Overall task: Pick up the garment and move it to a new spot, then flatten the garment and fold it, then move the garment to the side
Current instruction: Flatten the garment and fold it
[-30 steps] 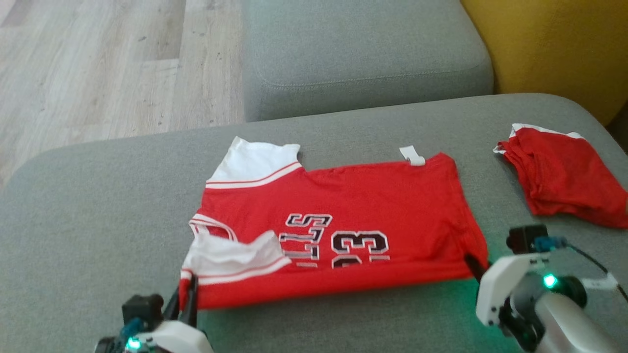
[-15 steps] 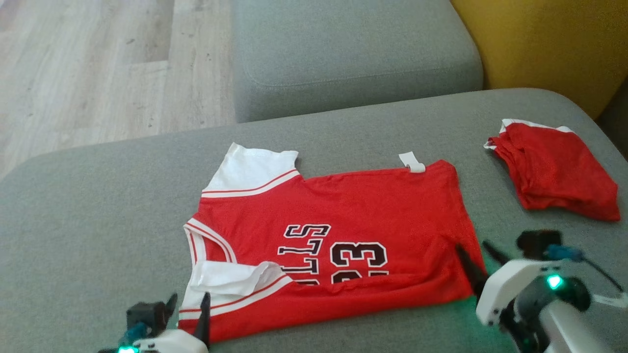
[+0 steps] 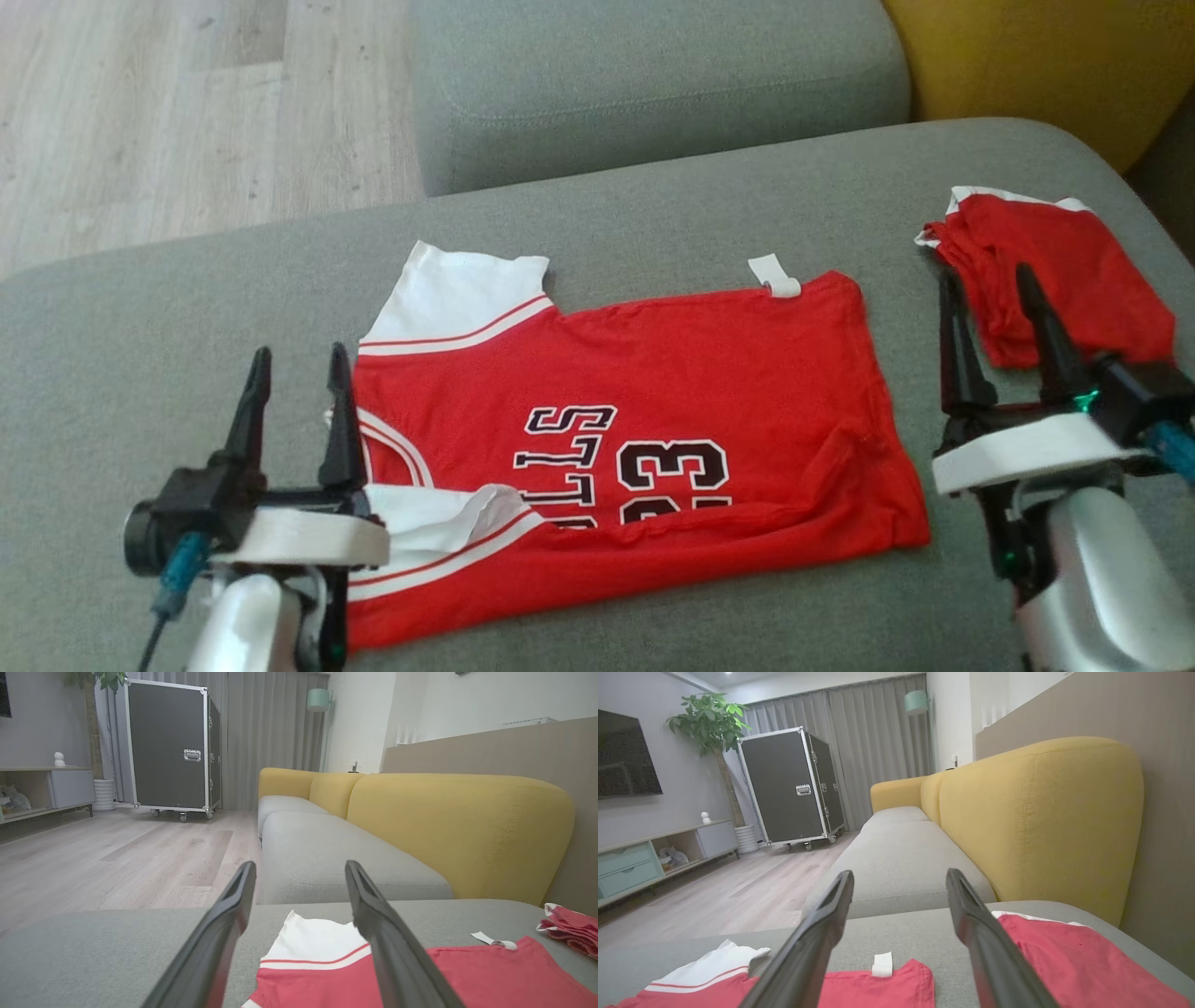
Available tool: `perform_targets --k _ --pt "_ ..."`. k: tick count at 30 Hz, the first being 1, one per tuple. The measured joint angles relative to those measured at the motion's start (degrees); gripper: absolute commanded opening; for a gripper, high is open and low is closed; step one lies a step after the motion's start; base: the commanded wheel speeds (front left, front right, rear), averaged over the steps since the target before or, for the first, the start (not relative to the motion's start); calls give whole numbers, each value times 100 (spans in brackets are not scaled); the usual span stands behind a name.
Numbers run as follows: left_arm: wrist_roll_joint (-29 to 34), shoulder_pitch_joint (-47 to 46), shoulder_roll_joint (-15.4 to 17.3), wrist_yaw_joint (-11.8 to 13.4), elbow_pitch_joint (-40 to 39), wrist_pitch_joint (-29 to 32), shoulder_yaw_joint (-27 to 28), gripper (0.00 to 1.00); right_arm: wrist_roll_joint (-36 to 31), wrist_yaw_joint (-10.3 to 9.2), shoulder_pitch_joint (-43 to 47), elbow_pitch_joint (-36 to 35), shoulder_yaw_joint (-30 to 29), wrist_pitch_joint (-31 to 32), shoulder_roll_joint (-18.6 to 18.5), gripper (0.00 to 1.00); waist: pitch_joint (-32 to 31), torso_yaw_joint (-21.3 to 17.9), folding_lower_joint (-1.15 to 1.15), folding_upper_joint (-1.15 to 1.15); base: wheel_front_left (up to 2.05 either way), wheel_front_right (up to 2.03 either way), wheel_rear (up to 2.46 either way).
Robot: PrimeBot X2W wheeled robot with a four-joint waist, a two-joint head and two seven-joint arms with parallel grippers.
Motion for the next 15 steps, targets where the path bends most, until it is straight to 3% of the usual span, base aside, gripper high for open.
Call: perform_targets --k 5,11,15 --pt "274 141 -255 -1 -394 -7 31 100 -537 0 152 -214 -175 -156 381 100 95 -24 0 0 0 0 0" --pt "431 522 -390 -60 -392 -7 29 100 -824 0 616 -283 -3 -196 504 100 155 -35 -1 0 0 0 0" --pt "492 559 -424 -112 -292 -7 38 100 -681 0 693 -396 -30 -197 523 100 199 -43 -1 0 0 0 0"
